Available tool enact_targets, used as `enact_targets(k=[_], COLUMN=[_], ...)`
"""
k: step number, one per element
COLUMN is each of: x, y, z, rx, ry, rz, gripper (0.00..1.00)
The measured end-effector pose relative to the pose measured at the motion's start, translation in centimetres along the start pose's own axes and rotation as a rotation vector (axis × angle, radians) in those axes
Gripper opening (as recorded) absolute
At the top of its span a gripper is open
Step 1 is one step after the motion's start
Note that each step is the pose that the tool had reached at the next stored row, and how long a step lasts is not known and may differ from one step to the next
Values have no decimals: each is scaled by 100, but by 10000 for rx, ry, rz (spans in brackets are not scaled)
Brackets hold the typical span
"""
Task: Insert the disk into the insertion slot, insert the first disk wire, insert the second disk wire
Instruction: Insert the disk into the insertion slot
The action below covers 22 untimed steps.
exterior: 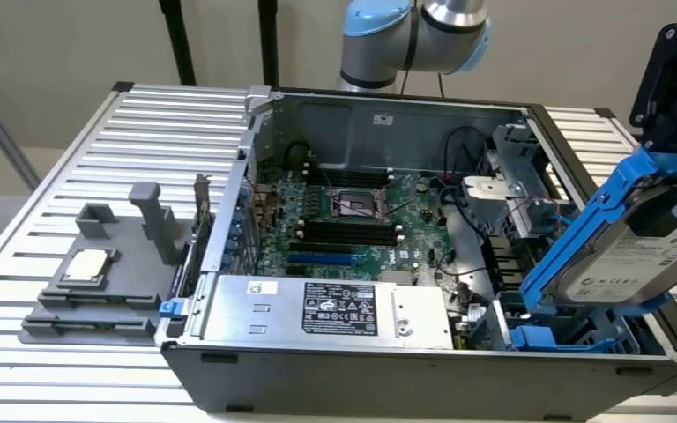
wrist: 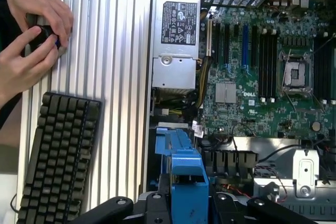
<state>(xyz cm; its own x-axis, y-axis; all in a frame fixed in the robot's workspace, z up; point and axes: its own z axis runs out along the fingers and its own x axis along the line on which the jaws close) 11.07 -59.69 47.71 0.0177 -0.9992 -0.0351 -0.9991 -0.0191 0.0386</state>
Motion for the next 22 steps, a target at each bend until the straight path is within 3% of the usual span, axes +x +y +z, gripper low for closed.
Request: enact_targets(k=[3, 10, 17, 20, 22], x=[2, 5, 11, 12, 13], y=[-2, -5, -9, -15, -26], z=[50, 136, 241, 263, 274], rx=[0, 3, 4, 4, 6], ry=[-8, -130, -192, -247, -330], rz=[-1, -5, -7, -10, -14], gripper=[32, 32, 32, 32, 32])
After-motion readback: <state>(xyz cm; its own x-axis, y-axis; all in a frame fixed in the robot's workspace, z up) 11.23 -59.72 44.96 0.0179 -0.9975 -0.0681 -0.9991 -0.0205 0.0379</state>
